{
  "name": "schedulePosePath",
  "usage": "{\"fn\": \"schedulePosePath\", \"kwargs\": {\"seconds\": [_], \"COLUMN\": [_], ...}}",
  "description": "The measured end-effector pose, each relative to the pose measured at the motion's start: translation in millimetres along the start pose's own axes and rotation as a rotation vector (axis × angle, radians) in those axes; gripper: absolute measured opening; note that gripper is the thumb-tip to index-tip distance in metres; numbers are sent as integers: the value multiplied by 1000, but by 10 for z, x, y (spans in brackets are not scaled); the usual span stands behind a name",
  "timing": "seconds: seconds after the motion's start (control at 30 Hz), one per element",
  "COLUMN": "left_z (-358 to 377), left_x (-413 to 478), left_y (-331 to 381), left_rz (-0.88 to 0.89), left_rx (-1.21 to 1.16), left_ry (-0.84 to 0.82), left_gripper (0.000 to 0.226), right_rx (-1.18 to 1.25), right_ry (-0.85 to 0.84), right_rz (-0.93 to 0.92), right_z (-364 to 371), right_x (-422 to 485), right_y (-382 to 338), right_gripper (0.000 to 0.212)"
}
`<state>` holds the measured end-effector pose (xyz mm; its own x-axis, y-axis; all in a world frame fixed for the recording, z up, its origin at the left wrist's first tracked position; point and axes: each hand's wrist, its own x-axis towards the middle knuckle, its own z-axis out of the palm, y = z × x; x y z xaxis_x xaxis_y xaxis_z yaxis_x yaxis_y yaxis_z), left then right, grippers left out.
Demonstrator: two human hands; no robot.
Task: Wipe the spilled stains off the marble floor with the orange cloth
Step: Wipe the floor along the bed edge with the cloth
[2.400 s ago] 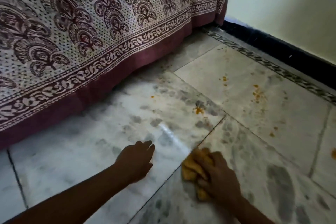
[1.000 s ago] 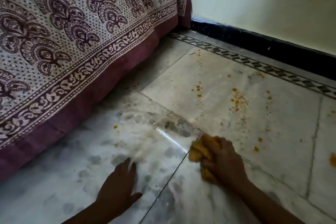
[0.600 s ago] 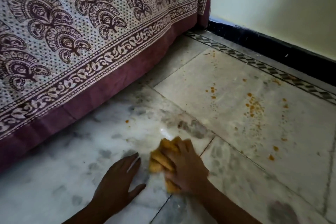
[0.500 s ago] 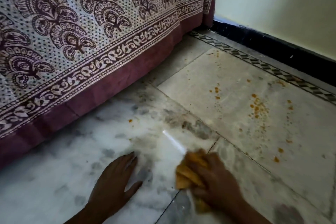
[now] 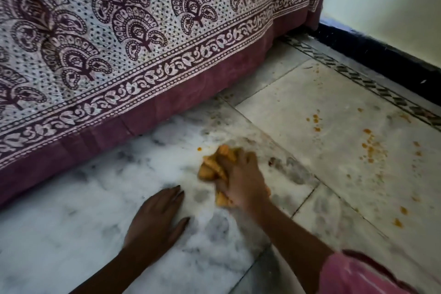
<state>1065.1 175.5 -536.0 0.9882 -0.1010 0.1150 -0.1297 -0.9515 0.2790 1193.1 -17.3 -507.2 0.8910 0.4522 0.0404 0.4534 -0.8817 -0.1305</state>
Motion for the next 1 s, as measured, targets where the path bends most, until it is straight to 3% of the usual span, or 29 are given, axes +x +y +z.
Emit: {"fn": "schedulePosePath", "kwargs": {"seconds": [0.1, 0.17, 0.33, 0.47, 0.53, 0.63, 0.73, 0.8, 0.9, 1.0], "left_z": [-37, -71, -119, -119, -115, -84, -72, -81, -100, -99], "left_x": [22, 18, 80, 116, 119, 123, 115, 103, 104, 122], "left_y": [-130, -217, -341, -335, -347, -382, -397, -394, -363, -346], "left_rz": [4, -23, -107, -181, -181, -184, -193, -213, -247, -259], "left_rx": [18, 12, -21, -60, -80, -102, -105, -114, -112, -100], "left_ry": [52, 74, 73, 71, 101, 126, 131, 132, 121, 94], "left_gripper": [59, 58, 62, 58, 51, 48, 49, 49, 50, 51], "right_rx": [41, 23, -28, -102, -121, -75, -25, 9, -42, -79], "right_ry": [-40, -71, -118, -104, -112, -73, -97, -136, -108, -136], "right_rz": [-245, -295, 61, 229, 153, -120, -346, -394, -311, -13], "right_z": [-160, -189, -236, -273, -250, -120, -85, -125, -201, -272], "right_x": [-684, -1013, -552, 591, 873, 705, 28, -380, -483, 224], "right_y": [28, 373, 1123, 728, 208, -416, -400, -64, 516, 824], "right_gripper": [60, 67, 78, 54, 45, 46, 55, 58, 61, 63]}}
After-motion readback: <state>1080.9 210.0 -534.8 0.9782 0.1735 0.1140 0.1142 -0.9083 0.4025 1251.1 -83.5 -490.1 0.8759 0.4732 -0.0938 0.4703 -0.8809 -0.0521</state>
